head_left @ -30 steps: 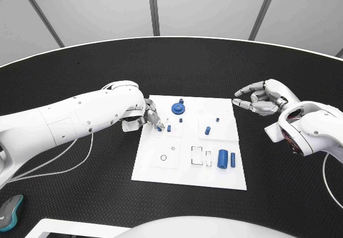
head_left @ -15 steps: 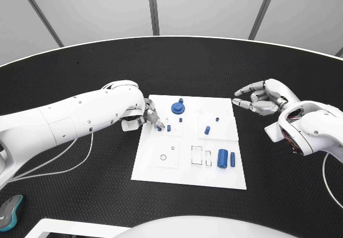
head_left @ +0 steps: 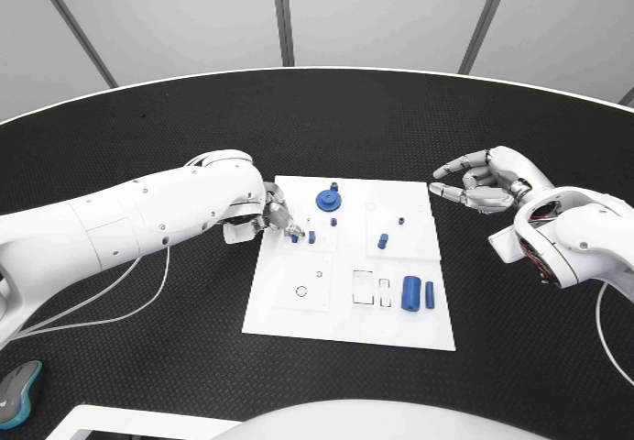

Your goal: Assemble the parts on the task board

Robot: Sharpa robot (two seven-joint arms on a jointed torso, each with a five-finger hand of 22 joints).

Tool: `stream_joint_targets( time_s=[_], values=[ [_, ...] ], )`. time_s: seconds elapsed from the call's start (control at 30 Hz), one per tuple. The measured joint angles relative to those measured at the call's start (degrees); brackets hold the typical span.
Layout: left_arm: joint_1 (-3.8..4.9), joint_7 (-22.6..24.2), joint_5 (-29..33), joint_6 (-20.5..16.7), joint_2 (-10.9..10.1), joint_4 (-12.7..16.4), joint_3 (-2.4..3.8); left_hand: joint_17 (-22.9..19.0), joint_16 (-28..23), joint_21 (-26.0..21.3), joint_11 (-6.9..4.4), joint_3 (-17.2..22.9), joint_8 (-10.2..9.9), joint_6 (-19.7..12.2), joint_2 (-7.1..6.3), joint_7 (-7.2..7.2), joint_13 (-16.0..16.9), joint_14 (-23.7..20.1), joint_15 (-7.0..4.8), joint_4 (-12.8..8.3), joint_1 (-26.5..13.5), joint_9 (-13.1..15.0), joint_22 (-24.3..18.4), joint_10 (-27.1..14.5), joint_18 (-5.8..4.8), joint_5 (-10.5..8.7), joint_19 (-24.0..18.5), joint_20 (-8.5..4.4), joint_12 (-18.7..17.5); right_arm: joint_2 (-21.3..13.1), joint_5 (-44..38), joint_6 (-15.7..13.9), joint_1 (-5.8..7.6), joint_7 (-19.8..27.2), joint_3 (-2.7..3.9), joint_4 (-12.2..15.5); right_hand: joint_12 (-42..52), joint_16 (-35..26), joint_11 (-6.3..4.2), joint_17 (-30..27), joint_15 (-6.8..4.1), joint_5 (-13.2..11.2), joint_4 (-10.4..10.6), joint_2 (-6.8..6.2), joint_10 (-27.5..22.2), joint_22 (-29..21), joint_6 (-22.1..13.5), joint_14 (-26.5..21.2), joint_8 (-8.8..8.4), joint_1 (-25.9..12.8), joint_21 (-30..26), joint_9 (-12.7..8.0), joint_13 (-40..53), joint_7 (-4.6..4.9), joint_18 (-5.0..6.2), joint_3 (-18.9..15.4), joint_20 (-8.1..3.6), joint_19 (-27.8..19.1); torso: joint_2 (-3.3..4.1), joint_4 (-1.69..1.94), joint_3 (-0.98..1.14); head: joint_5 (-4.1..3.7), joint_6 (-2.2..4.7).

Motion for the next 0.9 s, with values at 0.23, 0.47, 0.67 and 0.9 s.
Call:
stream_joint_targets(
  time_s=[0.23,0.47,0.67,0.9],
  values=[
    [0.00,0.00,0.53,-1.12,-0.28,0.17,0.01,0.00,0.00,0.00,0.00,-4.07,-0.09,0.00,1.57,0.00,0.00,0.00,0.00,0.60,-2.54,-0.14,0.00,0.00,0.00,-6.60,0.00,0.00,0.00,0.05,0.00,-0.01,0.00,-0.01,0.00,-0.07,0.00,0.00,0.00,0.00,0.00,0.00,0.15,0.00,0.00,0.00,0.00,0.00,0.00,0.00,0.00,-0.06,0.00,0.00,0.00,-0.15,0.00,0.00,-0.01,-0.01,-0.02,-0.01,0.12],
    [0.00,0.00,1.06,-1.87,-0.66,0.45,0.01,0.00,0.00,0.00,0.00,-8.12,-0.05,-0.56,2.97,0.12,-0.21,0.00,0.00,0.65,-3.41,-0.29,-0.01,0.00,0.01,-10.42,-0.01,0.01,0.00,0.16,0.00,0.02,0.00,0.07,0.00,-0.27,0.00,0.00,0.00,-0.01,0.00,0.00,0.27,-0.04,0.00,0.00,0.00,0.00,0.00,-0.04,0.00,-0.05,0.00,0.00,0.00,-0.27,0.00,0.00,-0.02,-0.01,-0.03,0.00,0.15],
    [-0.01,0.00,2.15,-2.59,-1.24,1.03,0.02,0.00,0.00,0.00,0.00,-9.26,0.09,-1.24,3.27,0.41,-0.29,0.00,0.00,0.60,-3.09,-0.29,-0.01,0.00,0.01,-11.48,-0.01,0.01,0.00,0.28,0.00,0.07,0.00,0.12,0.00,-0.47,0.00,0.00,0.00,-0.01,0.00,0.00,0.32,-0.31,0.00,0.00,0.00,0.00,0.00,-0.31,0.00,-0.05,0.04,0.00,0.00,-0.32,0.00,0.00,-0.03,0.02,-0.02,0.04,0.23],
    [0.09,2.86,4.46,-7.35,-3.25,2.95,0.06,0.00,-0.11,-2.73,0.72,-9.63,-0.40,-3.54,6.05,1.18,-6.00,-0.01,0.05,0.51,-0.67,-0.64,-4.76,-4.57,0.08,-11.28,-2.19,-0.25,-3.47,0.50,0.00,0.07,0.00,0.24,0.00,-0.87,0.00,0.00,0.00,-0.01,0.00,0.00,0.32,-0.31,0.00,0.00,0.00,0.00,0.00,-0.31,0.00,-0.05,0.04,0.00,0.00,-0.32,0.00,0.00,-0.17,0.00,0.01,-0.07,0.52]
  ],
)
